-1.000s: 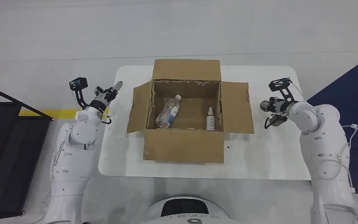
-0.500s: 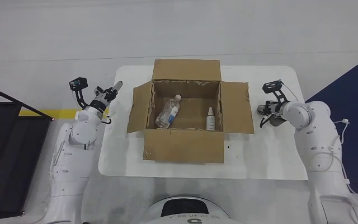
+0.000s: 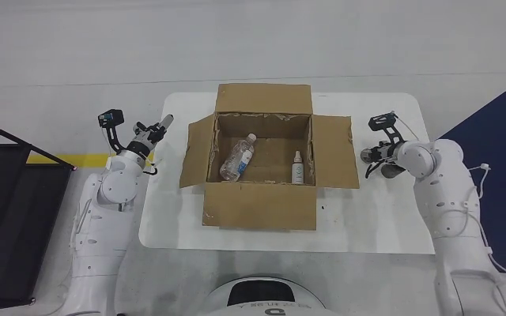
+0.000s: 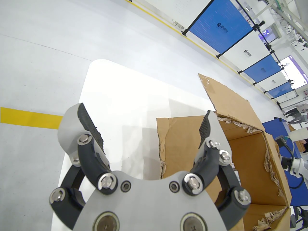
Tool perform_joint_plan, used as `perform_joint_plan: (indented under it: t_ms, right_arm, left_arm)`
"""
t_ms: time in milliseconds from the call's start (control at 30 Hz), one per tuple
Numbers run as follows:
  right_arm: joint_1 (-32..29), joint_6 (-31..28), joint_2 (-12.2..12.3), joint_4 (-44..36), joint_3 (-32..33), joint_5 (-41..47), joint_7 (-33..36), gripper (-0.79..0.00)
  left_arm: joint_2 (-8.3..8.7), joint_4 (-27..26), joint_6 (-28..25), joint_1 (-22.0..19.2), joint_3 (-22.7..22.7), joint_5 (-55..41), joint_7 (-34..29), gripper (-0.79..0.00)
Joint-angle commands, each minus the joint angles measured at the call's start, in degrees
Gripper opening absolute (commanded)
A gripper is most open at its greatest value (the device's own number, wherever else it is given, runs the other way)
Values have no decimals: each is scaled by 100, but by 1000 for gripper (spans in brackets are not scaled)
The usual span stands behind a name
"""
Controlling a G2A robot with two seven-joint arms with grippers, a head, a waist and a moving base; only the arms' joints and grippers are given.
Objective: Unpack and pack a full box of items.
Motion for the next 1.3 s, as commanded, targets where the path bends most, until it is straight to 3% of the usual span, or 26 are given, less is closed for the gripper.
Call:
perform_joint_plan:
  t_ms: [0, 100, 200, 400, 533, 700, 800, 933, 1067, 1167, 1267]
  right_arm:
    - [-38, 83, 14, -94, 85, 40, -99, -299]
    - [-288, 245, 63, -523, 540, 399, -538, -203]
    - [-773, 226, 114, -1345, 1083, 879, -940, -31]
    - [-1870, -200, 141, -3228, 1771, 1726, -1614, -31]
    - [-2188, -1015, 164, -4239, 1686, 1998, -1595, -40]
    - [-1938, -1400, 178, -4944, 883, 1864, -1095, -62]
    - [-1487, -1404, 163, -4928, 202, 1728, -704, -99]
    - [-635, -1309, 78, -4468, -882, 1560, -239, -154]
    - [236, -1011, -82, -3763, -1927, 1334, 90, -145]
    - [730, -982, -199, -3329, -2574, 1207, 470, -83]
    - [1058, -951, -291, -3016, -3046, 1129, 913, -117]
  left_arm:
    - [0, 0, 0, 0, 0, 0, 0, 0]
    - [0, 0, 0, 0, 0, 0, 0, 0]
    - [0, 0, 0, 0, 0, 0, 0, 0]
    - [0, 0, 0, 0, 0, 0, 0, 0]
    - [0, 0, 0, 0, 0, 0, 0, 0]
    - [0, 0, 0, 0, 0, 0, 0, 0]
    - [0, 0, 0, 0, 0, 0, 0, 0]
    - [0, 0, 0, 0, 0, 0, 0, 0]
    - [0, 0, 0, 0, 0, 0, 0, 0]
    - [0, 0, 0, 0, 0, 0, 0, 0]
    - [0, 0, 0, 0, 0, 0, 0, 0]
